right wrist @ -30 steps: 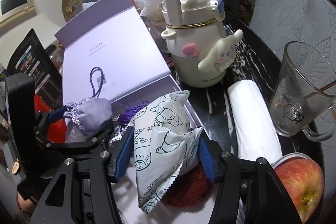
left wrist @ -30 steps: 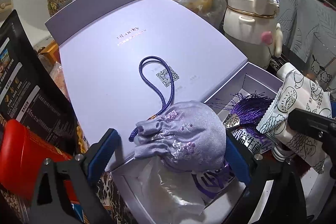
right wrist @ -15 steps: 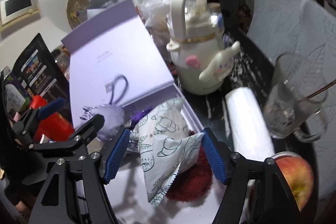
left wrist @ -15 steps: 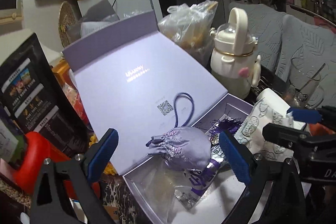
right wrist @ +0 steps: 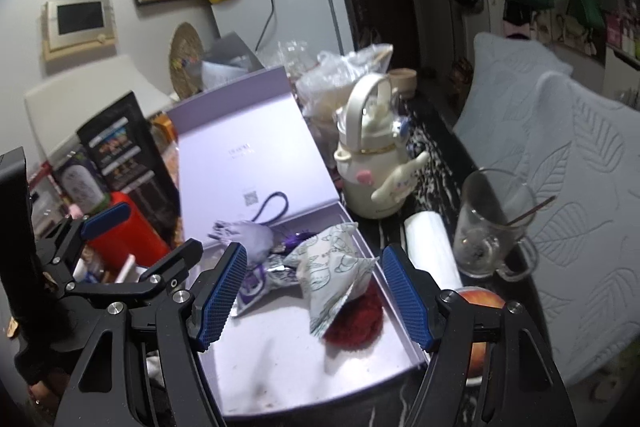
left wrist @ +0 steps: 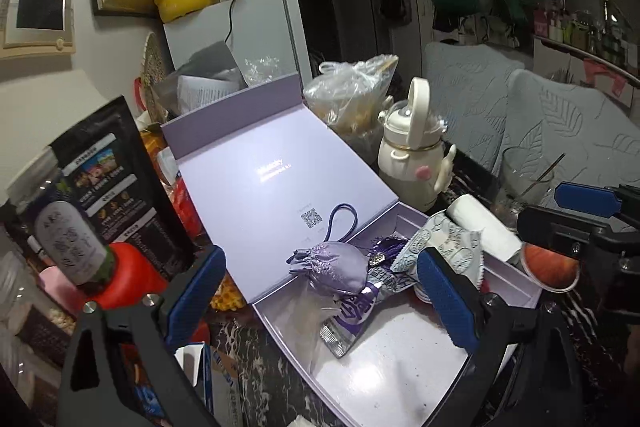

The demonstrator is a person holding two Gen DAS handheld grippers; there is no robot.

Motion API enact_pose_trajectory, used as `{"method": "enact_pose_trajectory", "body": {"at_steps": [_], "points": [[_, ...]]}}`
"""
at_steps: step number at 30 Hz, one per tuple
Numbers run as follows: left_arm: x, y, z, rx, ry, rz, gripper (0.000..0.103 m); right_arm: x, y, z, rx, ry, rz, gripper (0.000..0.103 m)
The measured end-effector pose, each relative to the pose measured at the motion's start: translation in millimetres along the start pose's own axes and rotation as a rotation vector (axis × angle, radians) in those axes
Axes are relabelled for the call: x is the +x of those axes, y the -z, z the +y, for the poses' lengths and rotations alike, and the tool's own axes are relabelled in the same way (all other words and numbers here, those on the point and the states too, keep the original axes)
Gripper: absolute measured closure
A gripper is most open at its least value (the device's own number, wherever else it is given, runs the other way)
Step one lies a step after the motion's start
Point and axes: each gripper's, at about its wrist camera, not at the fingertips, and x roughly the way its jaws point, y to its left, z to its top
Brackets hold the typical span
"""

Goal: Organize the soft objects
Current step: 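Withdraw both open tools from the lavender box back over the table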

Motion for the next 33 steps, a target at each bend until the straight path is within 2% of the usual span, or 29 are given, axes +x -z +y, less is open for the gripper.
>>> {"method": "enact_pose_trajectory", "body": {"at_steps": [6, 15, 29, 33], "points": [[-49.2, -3.7, 2.7, -0.006, -0.016, -0.052, 0.005, -46.2, 3.4, 12.8, -0.009, 0.002, -0.047, 0.032], [-114.8, 0.8, 11.0, -0.023, -0.001, -0.121, 0.005, -111.7, 13.0, 44.0, -0.043, 0.009, -0.109, 0.032], [-186.5, 27.9, 17.8, -0.031, 0.061, -0.147, 0.005, -185.3, 58.2, 77.8, -0.104, 0.065, -0.174, 0.031], [-199.4, 40.0, 18.2, -0.032, 0.091, -0.139, 0.005, -200.4, 75.0, 86.6, -0.123, 0.084, -0.177, 0.027]]}}
